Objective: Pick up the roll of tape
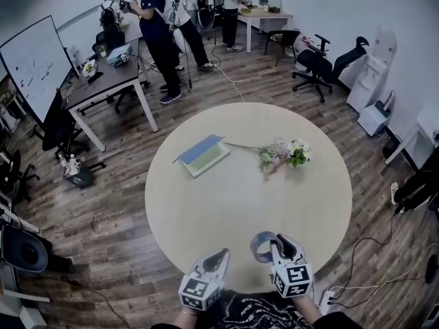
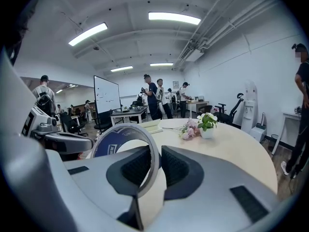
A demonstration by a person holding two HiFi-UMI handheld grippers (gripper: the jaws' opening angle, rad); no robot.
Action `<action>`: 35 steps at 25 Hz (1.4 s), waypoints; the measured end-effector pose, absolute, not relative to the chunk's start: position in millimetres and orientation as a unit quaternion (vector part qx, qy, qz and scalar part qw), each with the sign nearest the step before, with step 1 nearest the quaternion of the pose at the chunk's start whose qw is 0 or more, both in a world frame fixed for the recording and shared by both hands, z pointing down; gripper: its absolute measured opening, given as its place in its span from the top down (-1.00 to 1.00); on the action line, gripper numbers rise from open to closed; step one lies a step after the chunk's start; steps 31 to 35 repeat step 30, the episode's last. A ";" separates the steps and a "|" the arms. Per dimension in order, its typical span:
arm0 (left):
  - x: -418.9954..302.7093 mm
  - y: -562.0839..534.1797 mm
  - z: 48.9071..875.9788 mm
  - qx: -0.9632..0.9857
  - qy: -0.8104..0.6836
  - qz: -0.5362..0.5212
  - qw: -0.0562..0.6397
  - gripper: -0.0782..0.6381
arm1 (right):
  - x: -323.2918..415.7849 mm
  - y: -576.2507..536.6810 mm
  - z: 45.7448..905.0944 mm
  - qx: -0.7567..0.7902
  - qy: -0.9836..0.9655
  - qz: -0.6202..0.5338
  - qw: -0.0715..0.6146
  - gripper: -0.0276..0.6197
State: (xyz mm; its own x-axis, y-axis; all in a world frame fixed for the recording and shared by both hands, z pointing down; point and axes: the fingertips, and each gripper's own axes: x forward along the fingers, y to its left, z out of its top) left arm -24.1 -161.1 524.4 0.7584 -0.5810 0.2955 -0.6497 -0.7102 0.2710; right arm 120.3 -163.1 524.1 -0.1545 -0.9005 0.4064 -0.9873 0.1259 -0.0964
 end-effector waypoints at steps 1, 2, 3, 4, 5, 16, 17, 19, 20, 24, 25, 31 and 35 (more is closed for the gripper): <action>-23.5 -161.2 524.3 0.921 -0.333 0.095 0.180 0.73 | 120.4 -163.6 524.0 0.638 -0.741 0.172 0.125 0.69; -23.1 -160.9 524.1 0.921 -0.333 0.096 0.177 0.73 | 120.4 -163.7 523.7 0.637 -0.741 0.170 0.125 0.69; -22.8 -160.2 523.7 0.922 -0.332 0.098 0.175 0.73 | 120.0 -163.4 523.1 0.637 -0.742 0.169 0.125 0.70; -22.8 -159.4 523.0 0.922 -0.330 0.099 0.173 0.73 | 119.4 -163.0 522.3 0.636 -0.743 0.167 0.127 0.70; -22.9 -158.7 522.0 0.923 -0.329 0.099 0.174 0.73 | 118.7 -162.8 521.2 0.635 -0.744 0.166 0.128 0.70; -21.9 -156.8 522.8 0.924 -0.325 0.104 0.173 0.73 | 114.8 -161.2 520.3 0.626 -0.751 0.160 0.137 0.71; -22.0 -156.8 523.4 0.924 -0.324 0.105 0.174 0.73 | 114.9 -161.0 521.0 0.626 -0.751 0.160 0.138 0.71; -22.7 -157.0 525.1 0.923 -0.325 0.104 0.178 0.73 | 115.4 -160.3 522.8 0.627 -0.749 0.161 0.142 0.71; -23.3 -156.9 526.1 0.923 -0.325 0.104 0.180 0.73 | 115.8 -159.6 523.8 0.628 -0.747 0.162 0.143 0.71; -24.5 -154.6 530.8 0.920 -0.328 0.106 0.186 0.73 | 118.6 -155.5 527.2 0.630 -0.745 0.166 0.144 0.71; -24.3 -154.0 532.0 0.920 -0.328 0.106 0.186 0.73 | 119.6 -154.8 528.0 0.630 -0.744 0.166 0.144 0.71; -23.0 -155.0 531.9 0.920 -0.329 0.106 0.186 0.73 | 121.5 -154.0 529.0 0.631 -0.744 0.166 0.147 0.71; -23.0 -155.0 531.9 0.920 -0.329 0.106 0.186 0.73 | 121.5 -154.0 529.0 0.631 -0.744 0.166 0.147 0.71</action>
